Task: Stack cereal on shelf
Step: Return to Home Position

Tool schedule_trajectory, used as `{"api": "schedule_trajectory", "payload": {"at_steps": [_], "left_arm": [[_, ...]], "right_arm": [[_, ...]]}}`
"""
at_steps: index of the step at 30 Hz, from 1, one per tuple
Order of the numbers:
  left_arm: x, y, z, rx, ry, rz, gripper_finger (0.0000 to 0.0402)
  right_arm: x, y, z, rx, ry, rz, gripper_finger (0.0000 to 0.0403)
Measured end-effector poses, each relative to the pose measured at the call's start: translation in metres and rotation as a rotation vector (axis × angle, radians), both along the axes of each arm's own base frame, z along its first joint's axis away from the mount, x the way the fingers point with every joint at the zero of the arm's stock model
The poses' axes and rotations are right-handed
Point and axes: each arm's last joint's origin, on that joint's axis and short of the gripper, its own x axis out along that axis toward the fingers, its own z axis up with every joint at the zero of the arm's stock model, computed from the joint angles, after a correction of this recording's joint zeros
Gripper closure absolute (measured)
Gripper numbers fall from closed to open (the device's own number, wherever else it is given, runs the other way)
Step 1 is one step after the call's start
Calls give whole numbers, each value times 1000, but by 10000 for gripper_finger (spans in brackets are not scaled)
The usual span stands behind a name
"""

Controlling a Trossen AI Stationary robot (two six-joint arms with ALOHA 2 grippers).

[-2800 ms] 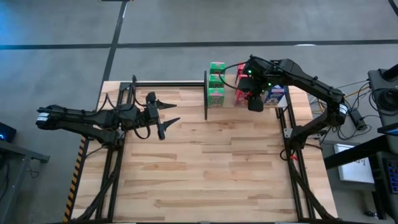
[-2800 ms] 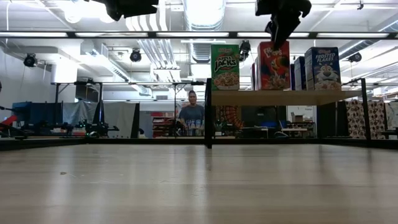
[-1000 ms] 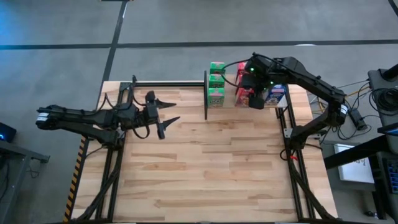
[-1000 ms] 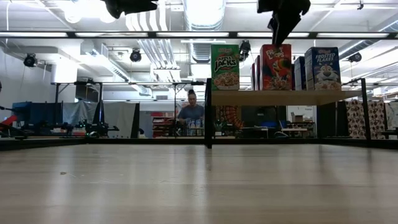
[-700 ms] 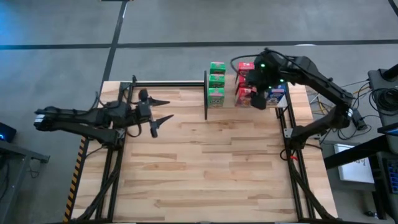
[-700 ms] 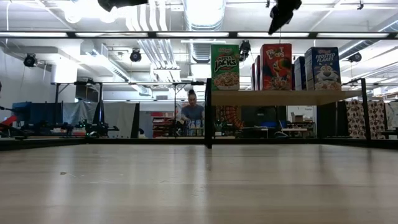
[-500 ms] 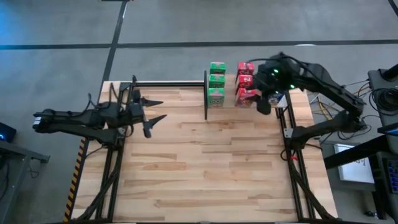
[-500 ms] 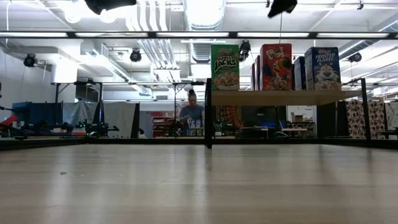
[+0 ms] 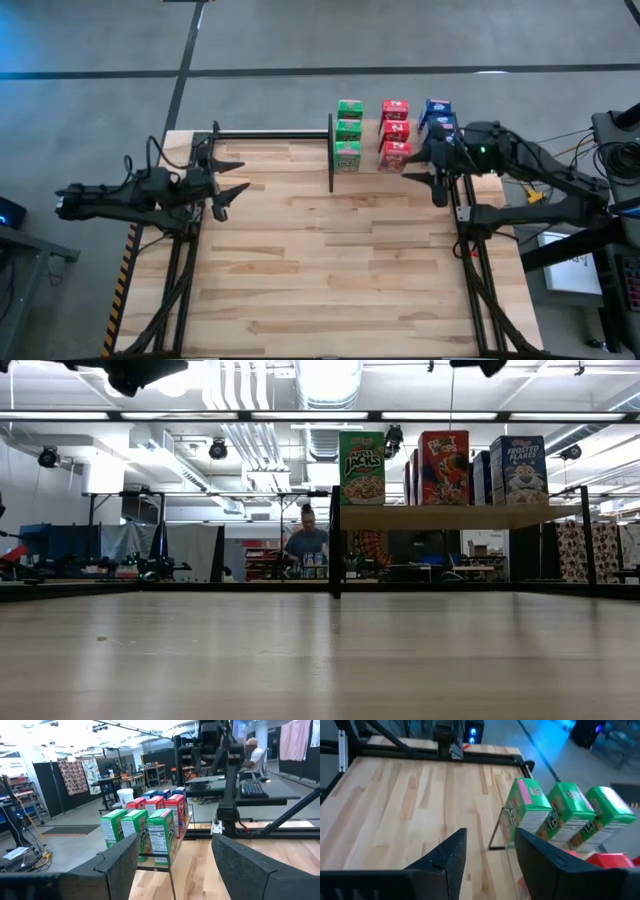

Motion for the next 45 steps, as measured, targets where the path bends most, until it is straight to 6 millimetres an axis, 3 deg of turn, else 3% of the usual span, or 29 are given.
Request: {"api": "schedule_trajectory", "payload": {"at_steps": [10,18,25,40,45], "left_arm": [[-8,0,-23,-5,6,-1,168],[-15,1,-44,-70,-16,-6,168],[-19,1,-55,-97,-38,-8,168],[-33,2,-81,-112,-117,-5,168],[-33,2,-92,-125,-147,-6,168]], "right_arm": [[-12,10,-55,-39,-144,60,262],[-44,21,-80,-92,-410,157,262],[-56,26,-108,-99,-545,210,267],[-66,28,-171,-133,-764,219,273],[-64,28,-181,-189,-791,217,275]]}}
